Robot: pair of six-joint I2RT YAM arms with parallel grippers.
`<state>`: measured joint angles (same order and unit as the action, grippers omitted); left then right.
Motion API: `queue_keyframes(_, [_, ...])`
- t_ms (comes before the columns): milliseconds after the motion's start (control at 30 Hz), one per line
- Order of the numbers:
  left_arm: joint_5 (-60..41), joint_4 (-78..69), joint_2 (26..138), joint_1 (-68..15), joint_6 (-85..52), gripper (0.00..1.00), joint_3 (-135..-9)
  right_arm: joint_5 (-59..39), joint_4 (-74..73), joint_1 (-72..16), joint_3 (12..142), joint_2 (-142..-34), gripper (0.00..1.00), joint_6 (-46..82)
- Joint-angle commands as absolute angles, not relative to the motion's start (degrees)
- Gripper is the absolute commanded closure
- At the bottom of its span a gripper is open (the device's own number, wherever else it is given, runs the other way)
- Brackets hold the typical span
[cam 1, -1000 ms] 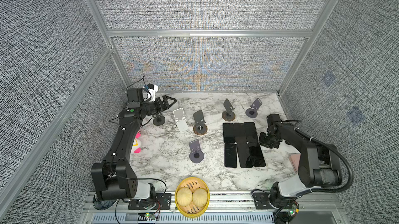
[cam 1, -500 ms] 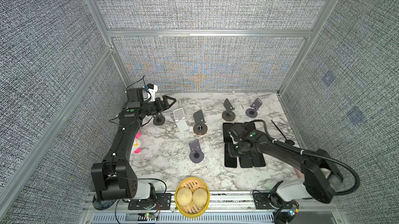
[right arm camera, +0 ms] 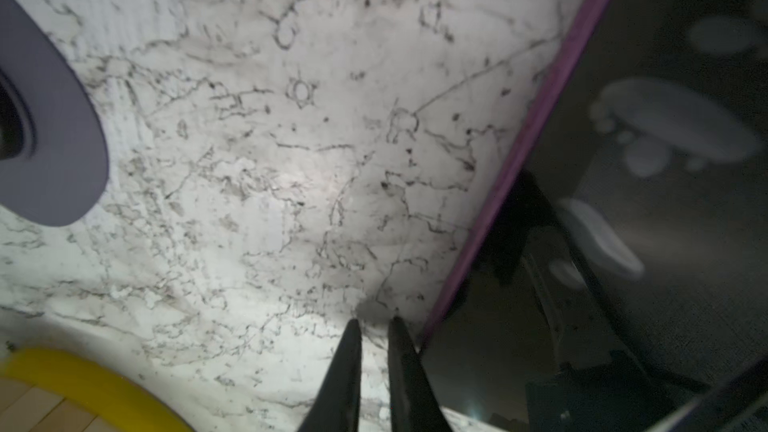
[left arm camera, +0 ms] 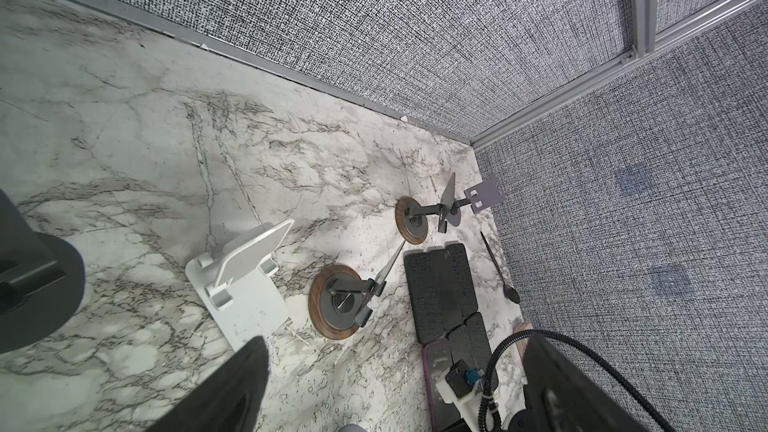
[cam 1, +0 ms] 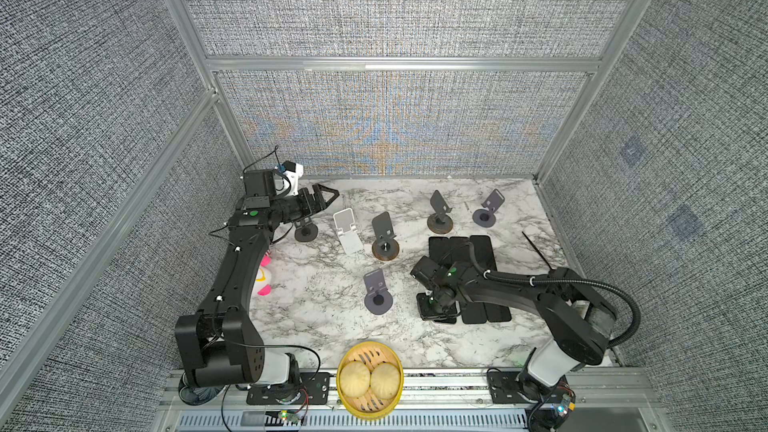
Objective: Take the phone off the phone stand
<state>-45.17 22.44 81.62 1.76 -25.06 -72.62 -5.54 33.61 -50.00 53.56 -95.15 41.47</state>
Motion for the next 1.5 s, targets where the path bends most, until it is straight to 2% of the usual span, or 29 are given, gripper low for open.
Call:
queue_keyframes(0, [-45.35, 21.88, 81.3, 1.86, -24.43, 0.03, -72.88, -3.13, 36.59, -49.93, 53.71, -95.67, 0.84, 41.6])
queue_keyframes(467, [-45.51, 21.71, 81.38, 1.85, -24.61, 0.03, -72.86, -1.44, 38.52, -49.04, 52.68, -93.22, 0.84, 39.64])
queue_keyframes(667, [-45.06, 22.6, 81.12, 1.93, -23.3, 0.03, -73.26, -1.91, 37.87, -48.38, 56.28, -89.25, 0.82, 36.9])
queue_keyframes(833, [-37.15, 24.73, 76.38, 1.93, -17.41, 0.02, -73.15, 1.63, 39.55, -40.43, 56.59, -80.93, 0.68, 28.99])
queue_keyframes(900, [-31.76, 25.08, 72.81, 1.98, -15.46, 0.01, -71.78, 3.28, 38.16, -35.7, 55.6, -77.53, 0.59, 25.37])
queue_keyframes(967, [-25.73, 24.51, 68.47, 1.93, -14.45, 0.01, -69.19, 4.49, 35.3, -31.11, 53.87, -73.68, 0.47, 21.9])
queue_keyframes(1033, [-18.52, 21.71, 63.03, 1.91, -15.23, 0.01, -63.89, 6.32, 28.83, -26.87, 50.13, -68.74, 0.02, 19.4])
queue_keyframes(1133, [-8.92, 15.96, 56.18, 1.85, -18.08, 0.01, -53.64, 7.15, 19.66, -20.75, 44.55, -63.38, 0.01, 16.69])
queue_keyframes(1233, [-4.45, 9.03, 52.83, 1.85, -21.52, 0.01, -42.94, 9.63, 10.67, -15.91, 38.93, -60.48, 0.01, 9.69])
queue_keyframes(1467, [6.44, -1.86, 50.0, 1.45, -17.25, 0.01, -29.84, 12.56, -6.01, -8.32, 28.73, -62.04, 0.01, 5.75])
